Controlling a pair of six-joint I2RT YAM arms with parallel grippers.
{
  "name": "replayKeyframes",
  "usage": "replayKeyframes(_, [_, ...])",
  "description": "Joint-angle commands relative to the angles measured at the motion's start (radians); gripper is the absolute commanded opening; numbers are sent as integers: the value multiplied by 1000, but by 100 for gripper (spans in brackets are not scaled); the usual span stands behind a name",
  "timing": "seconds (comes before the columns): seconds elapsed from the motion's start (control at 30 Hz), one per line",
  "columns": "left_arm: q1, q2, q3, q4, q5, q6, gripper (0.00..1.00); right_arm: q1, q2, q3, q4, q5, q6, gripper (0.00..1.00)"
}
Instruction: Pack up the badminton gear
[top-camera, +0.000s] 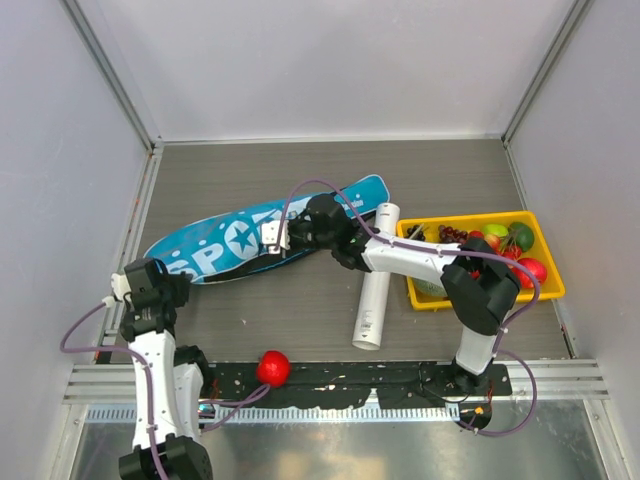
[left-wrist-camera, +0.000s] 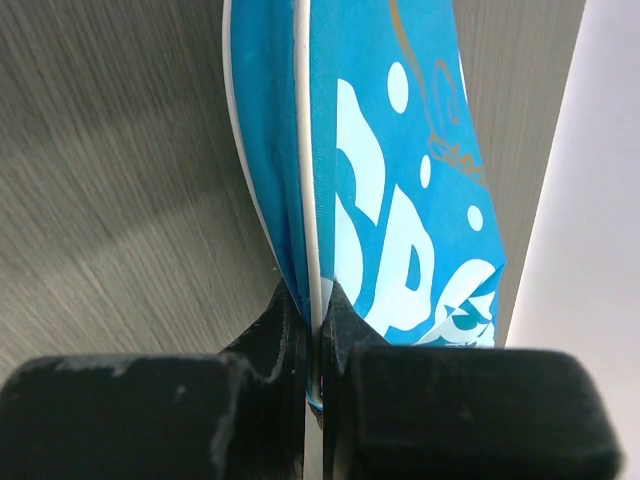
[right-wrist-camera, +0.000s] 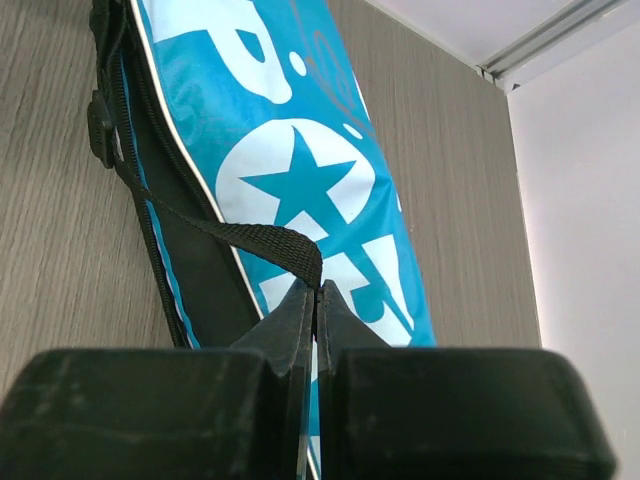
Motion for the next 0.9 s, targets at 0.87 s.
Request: replayKeyframes(0.87, [-6,-38,-263,1028,365,270,0,16,151,99,758,191,520,5])
